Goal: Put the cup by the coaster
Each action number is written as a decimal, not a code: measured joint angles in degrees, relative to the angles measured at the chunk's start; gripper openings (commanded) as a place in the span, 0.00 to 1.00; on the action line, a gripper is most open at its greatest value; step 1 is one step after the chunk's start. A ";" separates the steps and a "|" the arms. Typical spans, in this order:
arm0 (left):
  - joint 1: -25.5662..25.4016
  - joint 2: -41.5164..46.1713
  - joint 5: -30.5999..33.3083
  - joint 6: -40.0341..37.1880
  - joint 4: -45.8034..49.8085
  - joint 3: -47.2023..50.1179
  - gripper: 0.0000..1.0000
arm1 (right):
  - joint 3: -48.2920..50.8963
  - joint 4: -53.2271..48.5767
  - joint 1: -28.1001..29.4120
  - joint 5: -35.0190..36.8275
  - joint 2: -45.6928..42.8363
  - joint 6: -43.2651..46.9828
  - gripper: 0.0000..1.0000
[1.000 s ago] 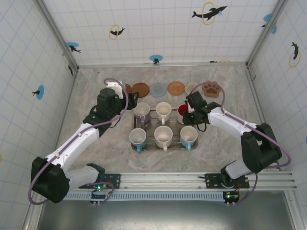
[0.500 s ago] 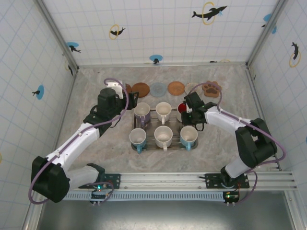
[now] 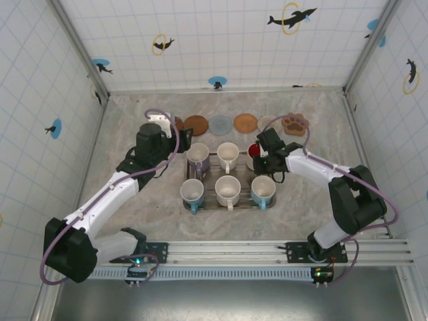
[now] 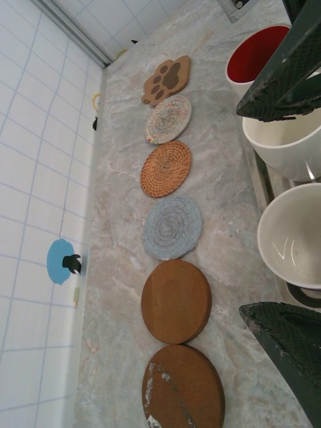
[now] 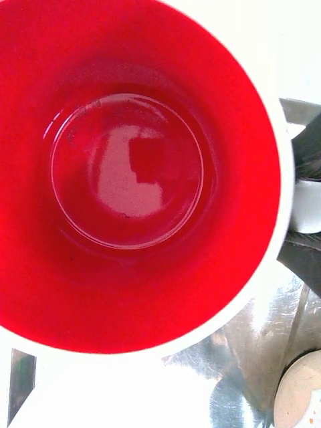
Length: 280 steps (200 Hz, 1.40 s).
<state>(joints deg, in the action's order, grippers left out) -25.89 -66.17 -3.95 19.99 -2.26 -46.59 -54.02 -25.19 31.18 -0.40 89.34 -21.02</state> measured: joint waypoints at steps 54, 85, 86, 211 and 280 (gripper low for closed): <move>0.00 -0.85 0.00 0.00 -0.02 0.00 0.72 | -0.02 -1.57 0.00 0.63 -3.26 -0.02 0.00; 0.00 -0.85 0.00 0.00 -0.02 0.00 0.72 | 0.00 -1.62 0.00 0.66 -4.59 0.00 0.00; 0.00 -0.85 0.00 0.00 -0.02 0.00 0.72 | 0.00 -1.60 0.00 0.66 -4.59 -0.02 0.00; 0.00 -0.85 1.20 -0.04 0.02 0.00 0.72 | -7.96 -5.53 -2.91 1.92 -4.50 1.51 0.00; 0.00 -0.85 1.68 -0.07 0.07 0.00 0.73 | -15.47 -8.33 -10.23 2.05 1.11 4.15 0.00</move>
<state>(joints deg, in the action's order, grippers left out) -25.89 -67.02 -2.26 19.92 -2.20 -46.59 -69.49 -33.52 20.95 1.65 90.45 -16.86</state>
